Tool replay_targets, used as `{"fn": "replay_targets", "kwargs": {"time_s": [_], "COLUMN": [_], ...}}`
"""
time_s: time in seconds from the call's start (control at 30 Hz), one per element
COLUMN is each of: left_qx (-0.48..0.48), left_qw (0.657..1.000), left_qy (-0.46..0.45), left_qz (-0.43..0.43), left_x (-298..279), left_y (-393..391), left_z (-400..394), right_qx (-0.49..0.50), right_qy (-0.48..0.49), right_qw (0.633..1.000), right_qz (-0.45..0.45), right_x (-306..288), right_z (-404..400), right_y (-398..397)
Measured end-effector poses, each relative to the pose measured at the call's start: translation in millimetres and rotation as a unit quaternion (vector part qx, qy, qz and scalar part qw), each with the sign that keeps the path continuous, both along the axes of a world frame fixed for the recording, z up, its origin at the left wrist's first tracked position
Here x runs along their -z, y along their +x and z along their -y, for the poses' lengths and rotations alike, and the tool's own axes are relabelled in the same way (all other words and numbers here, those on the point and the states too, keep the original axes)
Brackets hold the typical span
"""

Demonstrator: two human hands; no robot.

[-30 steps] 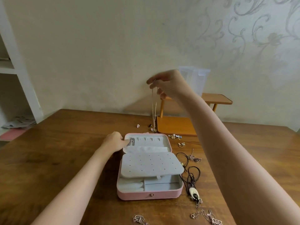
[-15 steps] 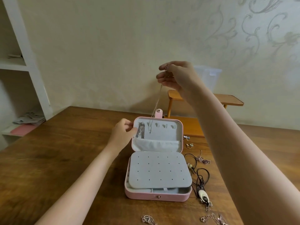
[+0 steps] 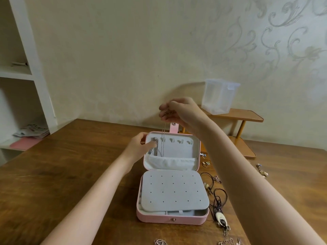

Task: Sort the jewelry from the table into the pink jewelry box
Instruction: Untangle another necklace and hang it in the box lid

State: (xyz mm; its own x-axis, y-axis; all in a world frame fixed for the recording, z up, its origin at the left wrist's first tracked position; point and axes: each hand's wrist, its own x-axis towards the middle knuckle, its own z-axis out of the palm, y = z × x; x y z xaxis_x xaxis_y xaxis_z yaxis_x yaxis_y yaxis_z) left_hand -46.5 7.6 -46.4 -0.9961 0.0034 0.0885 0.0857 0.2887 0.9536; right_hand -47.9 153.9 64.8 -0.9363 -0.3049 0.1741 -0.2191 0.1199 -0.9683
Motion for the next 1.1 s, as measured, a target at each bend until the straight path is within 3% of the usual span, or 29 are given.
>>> {"fn": "replay_targets", "kwargs": {"time_s": [0.23, 0.33, 0.43, 0.5, 0.63, 0.83, 0.97, 1.1], "left_qx": [0.024, -0.015, -0.011, 0.006, 0.016, 0.037, 0.047, 0.064], "left_qw": [0.992, 0.974, 0.968, 0.970, 0.972, 0.973, 0.980, 0.989], "left_qy": [-0.101, -0.188, -0.211, -0.207, -0.193, -0.177, -0.148, -0.097], "left_qz": [-0.077, -0.128, -0.134, -0.128, -0.132, -0.143, -0.124, -0.089], "left_x": [-15, -19, -23, -25, -27, -29, -31, -30], "left_y": [-2, -5, -6, -6, -7, -5, -4, -1], "left_z": [-6, -9, -7, -4, -3, -2, -1, 2], "right_qx": [-0.002, 0.000, 0.029, 0.070, 0.111, 0.132, 0.156, 0.177], "right_qy": [-0.015, 0.007, 0.069, 0.175, 0.413, 0.562, 0.567, 0.532], "right_qw": [1.000, 1.000, 0.996, 0.973, 0.865, 0.749, 0.737, 0.765], "right_qz": [-0.013, -0.018, -0.058, -0.135, -0.262, -0.325, -0.333, -0.317], "right_x": [12, 15, 20, 22, 32, 41, 42, 46], "right_z": [2, 1, -6, -12, -17, -12, -13, -18], "right_y": [2, 5, 6, 8, 16, 28, 31, 38]}}
